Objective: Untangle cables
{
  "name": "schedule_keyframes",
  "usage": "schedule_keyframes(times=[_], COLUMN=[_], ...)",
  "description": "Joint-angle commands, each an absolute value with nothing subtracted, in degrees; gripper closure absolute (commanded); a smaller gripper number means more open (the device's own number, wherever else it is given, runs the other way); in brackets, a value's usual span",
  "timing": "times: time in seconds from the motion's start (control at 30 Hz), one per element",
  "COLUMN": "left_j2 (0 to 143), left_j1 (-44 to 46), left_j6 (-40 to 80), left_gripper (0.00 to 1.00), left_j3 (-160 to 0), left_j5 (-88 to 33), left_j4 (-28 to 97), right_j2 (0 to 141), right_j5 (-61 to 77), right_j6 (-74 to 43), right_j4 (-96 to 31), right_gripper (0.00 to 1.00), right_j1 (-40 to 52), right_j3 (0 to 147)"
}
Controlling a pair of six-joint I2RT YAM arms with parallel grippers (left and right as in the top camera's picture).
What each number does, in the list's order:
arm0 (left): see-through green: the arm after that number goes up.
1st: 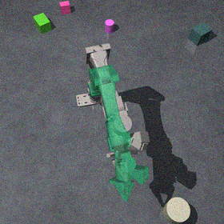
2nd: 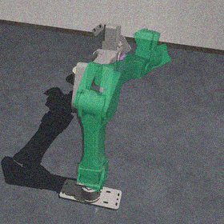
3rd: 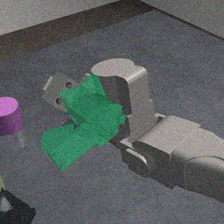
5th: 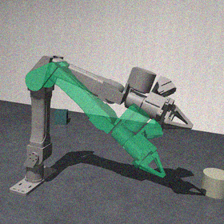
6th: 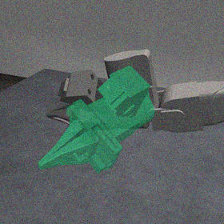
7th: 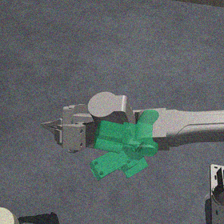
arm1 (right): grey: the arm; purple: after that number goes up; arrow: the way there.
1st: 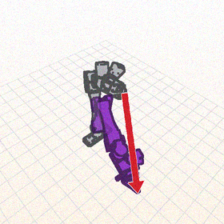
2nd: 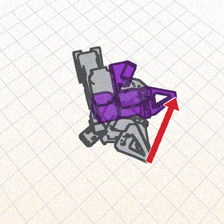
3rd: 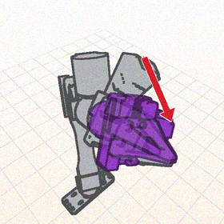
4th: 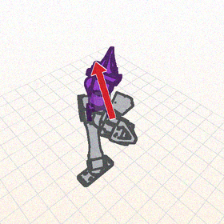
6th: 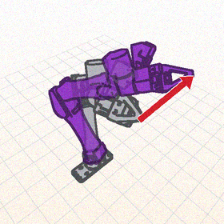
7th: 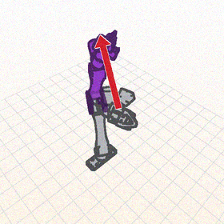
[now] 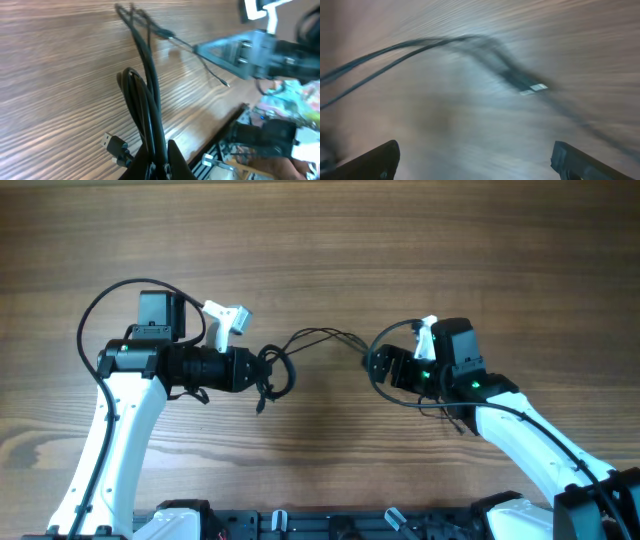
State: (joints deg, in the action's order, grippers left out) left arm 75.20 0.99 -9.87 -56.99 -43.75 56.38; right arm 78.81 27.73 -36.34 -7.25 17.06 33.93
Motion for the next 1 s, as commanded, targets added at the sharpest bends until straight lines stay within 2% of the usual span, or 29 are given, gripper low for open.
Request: schedule_keyframes(times=[0.0,0.27,0.5,0.67,0.87,0.9,0.97], left_j2=[74.3,74.3,74.3,74.3,74.3,74.3,74.3], left_j1=[1.2,9.8,16.0,18.7,22.3,23.0,23.7], left_j6=[-7.0,-7.2,-6.7,-6.5,-6.5,-6.6,-6.6], left_gripper=[0.96,0.96,0.96,0.96,0.96,0.96,0.96], left_j3=[-57.3,-57.3,-57.3,-57.3,-57.3,-57.3,-57.3], left_j5=[-40.4,-40.4,-39.4,-39.4,-39.4,-39.4,-39.3], left_j4=[56.1,55.9,56.0,56.0,56.0,56.0,56.0], right_j2=[79.3,79.3,79.3,79.5,82.0,82.5,83.6], right_j5=[39.6,37.4,24.8,16.0,12.9,12.9,13.1], right_j6=[-53.4,-77.5,-97.0,-99.6,-99.2,-98.9,-98.0], right_j4=[-6.1,2.9,7.4,10.7,14.3,14.5,14.4], right_gripper=[0.0,0.0,0.0,0.04,0.28,0.35,0.6], right_j1=[17.3,23.6,32.9,37.2,38.5,38.5,38.5], right_j3=[33.5,33.4,33.4,33.4,33.4,33.4,33.4])
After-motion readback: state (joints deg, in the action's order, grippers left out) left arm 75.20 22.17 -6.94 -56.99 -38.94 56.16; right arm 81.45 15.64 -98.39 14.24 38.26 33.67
